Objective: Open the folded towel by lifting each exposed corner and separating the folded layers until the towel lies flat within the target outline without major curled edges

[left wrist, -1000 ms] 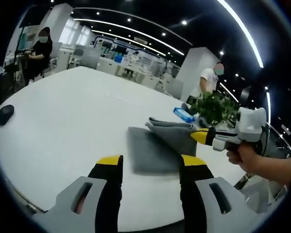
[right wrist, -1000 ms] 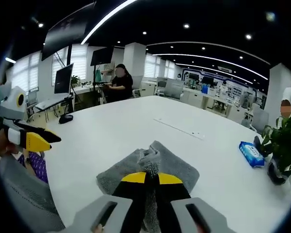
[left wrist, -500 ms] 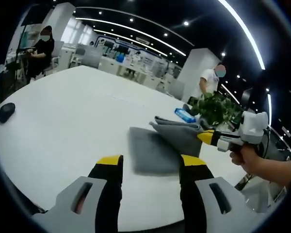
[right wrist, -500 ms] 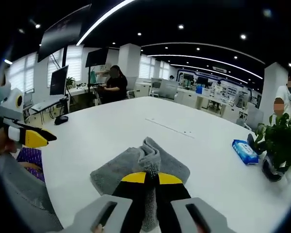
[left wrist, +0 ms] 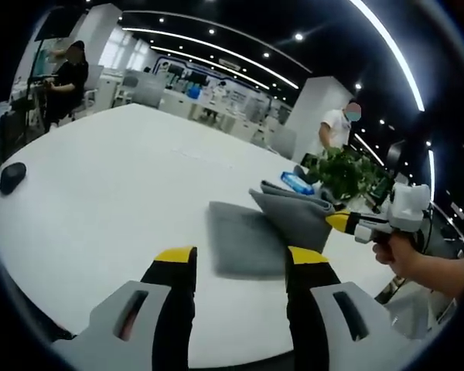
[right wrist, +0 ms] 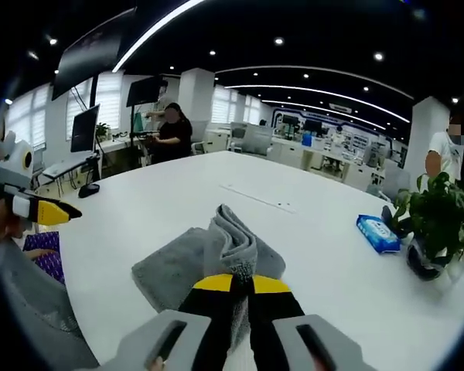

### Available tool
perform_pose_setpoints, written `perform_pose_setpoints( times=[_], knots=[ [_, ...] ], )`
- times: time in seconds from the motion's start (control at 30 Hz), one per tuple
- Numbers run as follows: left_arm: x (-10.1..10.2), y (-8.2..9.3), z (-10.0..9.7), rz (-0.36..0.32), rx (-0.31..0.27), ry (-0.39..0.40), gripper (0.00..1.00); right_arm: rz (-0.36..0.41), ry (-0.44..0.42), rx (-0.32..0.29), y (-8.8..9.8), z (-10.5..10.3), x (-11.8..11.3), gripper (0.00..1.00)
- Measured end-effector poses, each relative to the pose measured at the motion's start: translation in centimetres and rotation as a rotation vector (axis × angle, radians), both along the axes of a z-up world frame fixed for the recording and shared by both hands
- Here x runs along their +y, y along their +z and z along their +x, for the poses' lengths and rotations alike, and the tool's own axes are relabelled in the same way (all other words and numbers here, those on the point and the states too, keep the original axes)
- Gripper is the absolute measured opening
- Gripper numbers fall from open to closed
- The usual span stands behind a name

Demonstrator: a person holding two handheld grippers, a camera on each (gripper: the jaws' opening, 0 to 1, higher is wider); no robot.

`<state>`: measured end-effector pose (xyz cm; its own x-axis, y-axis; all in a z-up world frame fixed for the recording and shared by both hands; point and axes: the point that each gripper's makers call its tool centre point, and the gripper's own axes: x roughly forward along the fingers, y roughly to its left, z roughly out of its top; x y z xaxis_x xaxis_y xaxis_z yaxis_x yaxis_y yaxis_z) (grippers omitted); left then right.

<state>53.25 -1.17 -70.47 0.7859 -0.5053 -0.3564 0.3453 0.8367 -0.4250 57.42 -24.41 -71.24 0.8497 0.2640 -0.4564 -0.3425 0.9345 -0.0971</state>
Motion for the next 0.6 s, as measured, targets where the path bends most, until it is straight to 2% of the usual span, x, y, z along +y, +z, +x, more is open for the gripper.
perform_pose_setpoints(
  times=[0.6],
  knots=[
    [0.2,-0.1,0.0,0.003,0.008,0.011,0.44,-0.026,-0.090,0.019,-1.1,-1.2,-4.1,0.03]
  ],
)
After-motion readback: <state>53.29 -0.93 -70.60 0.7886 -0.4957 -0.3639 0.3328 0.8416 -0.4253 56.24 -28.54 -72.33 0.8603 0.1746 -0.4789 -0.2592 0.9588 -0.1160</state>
